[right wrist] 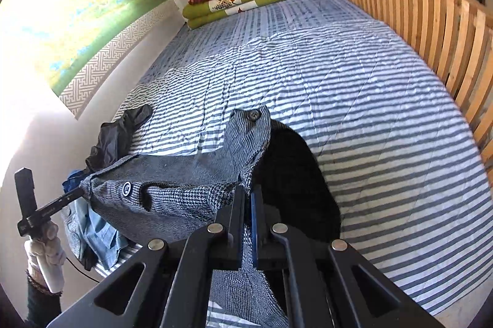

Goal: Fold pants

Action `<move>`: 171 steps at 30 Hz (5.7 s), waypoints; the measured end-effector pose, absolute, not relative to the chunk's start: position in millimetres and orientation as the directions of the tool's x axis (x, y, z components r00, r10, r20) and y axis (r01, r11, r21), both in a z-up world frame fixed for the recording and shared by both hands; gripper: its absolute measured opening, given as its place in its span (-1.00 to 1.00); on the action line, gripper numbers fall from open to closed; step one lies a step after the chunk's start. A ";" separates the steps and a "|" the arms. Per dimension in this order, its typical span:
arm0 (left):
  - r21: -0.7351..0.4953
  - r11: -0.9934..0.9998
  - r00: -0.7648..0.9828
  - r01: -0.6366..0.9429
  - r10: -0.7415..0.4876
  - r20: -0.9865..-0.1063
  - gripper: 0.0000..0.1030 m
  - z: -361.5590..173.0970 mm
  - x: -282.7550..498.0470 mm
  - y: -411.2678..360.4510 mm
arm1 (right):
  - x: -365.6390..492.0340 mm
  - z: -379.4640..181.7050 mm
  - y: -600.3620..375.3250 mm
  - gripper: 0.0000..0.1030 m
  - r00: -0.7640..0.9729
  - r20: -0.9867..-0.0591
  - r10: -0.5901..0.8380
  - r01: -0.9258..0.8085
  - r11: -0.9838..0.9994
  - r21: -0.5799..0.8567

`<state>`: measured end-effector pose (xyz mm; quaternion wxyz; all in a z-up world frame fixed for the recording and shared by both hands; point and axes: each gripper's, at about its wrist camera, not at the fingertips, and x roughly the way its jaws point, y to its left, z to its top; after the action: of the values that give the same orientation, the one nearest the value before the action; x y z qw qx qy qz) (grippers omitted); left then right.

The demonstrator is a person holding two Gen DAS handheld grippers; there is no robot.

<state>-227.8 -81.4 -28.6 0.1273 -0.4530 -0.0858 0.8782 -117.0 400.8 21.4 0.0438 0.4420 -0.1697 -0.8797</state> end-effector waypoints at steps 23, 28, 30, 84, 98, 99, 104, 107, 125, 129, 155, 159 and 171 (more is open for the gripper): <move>-0.235 -0.919 -0.587 -0.317 0.385 -0.712 -0.85 38.0 -142.7 -55.8 | -86.4 109.1 410.6 -0.94 -0.734 -0.672 -0.096 -0.063 -0.976 0.208; -0.304 -0.893 -0.149 -0.331 0.367 -0.918 -0.81 -131.1 -81.5 -20.6 | -12.8 -47.9 428.9 -0.93 -0.481 -0.871 -0.100 -0.169 -0.964 0.204; -0.324 -0.894 -0.073 -0.311 0.362 -0.929 -0.81 -160.6 -68.6 -19.6 | 5.2 -94.8 425.9 -0.86 -0.354 -0.928 -0.116 -0.162 -0.970 0.183; -0.512 -0.818 -0.124 -0.261 0.555 -0.823 0.13 -155.5 -244.6 19.4 | -155.6 -94.0 473.0 -0.90 -0.504 -0.844 -0.182 -0.174 -0.936 0.306; -0.558 -0.809 -0.092 -0.183 0.579 -0.810 -0.86 -194.4 -301.1 49.5 | -159.6 -96.1 467.4 -0.89 -0.505 -0.846 -0.169 -0.159 -0.946 0.284; -0.546 -0.815 -0.120 -0.196 0.572 -0.811 -0.87 -186.9 -302.1 49.2 | -160.6 -95.4 467.4 -0.89 -0.508 -0.844 -0.175 -0.158 -0.944 0.291; -0.559 -0.791 -0.276 -0.248 0.611 -0.742 -0.89 -113.5 -327.8 29.0 | -174.0 -68.1 462.3 -0.89 -0.560 -0.808 -0.182 -0.122 -0.947 0.298; -0.557 -0.785 -0.380 -0.270 0.618 -0.688 -0.89 -64.6 -367.2 18.7 | -197.5 -37.1 458.2 -0.89 -0.617 -0.763 -0.193 -0.083 -0.948 0.307; -0.359 -0.919 -0.375 -0.160 0.393 -0.840 -0.44 -154.4 -550.9 63.4 | -383.1 -124.6 476.9 -0.58 -0.414 -0.910 -0.016 -0.200 -0.974 0.109; -0.388 -0.885 -0.340 -0.256 0.458 -0.821 -0.12 -139.2 -471.5 45.5 | -337.5 -107.6 502.4 -0.41 -0.454 -0.889 -0.061 -0.234 -0.954 0.186; -0.441 -0.742 -0.084 -0.505 0.550 -0.831 -0.31 -141.5 -366.6 247.3 | -238.4 -167.8 474.6 -0.28 -0.449 -0.836 -0.316 -0.146 -0.897 0.418; -0.448 -0.713 -0.022 -0.539 0.544 -0.839 -0.56 -164.3 -380.5 285.3 | -238.9 -173.3 472.9 -0.93 -0.438 -0.815 -0.379 -0.114 -0.876 0.469; -0.545 -0.595 0.128 -0.591 0.598 -0.791 -0.99 -184.9 -375.0 322.0 | -219.6 -132.9 479.6 -0.94 -0.470 -0.775 -0.422 -0.105 -0.845 0.524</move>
<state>-375.0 322.0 -184.9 0.4502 -0.6010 -0.0030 0.6604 -219.6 479.6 -132.9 0.0971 0.5054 -0.2604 -0.8169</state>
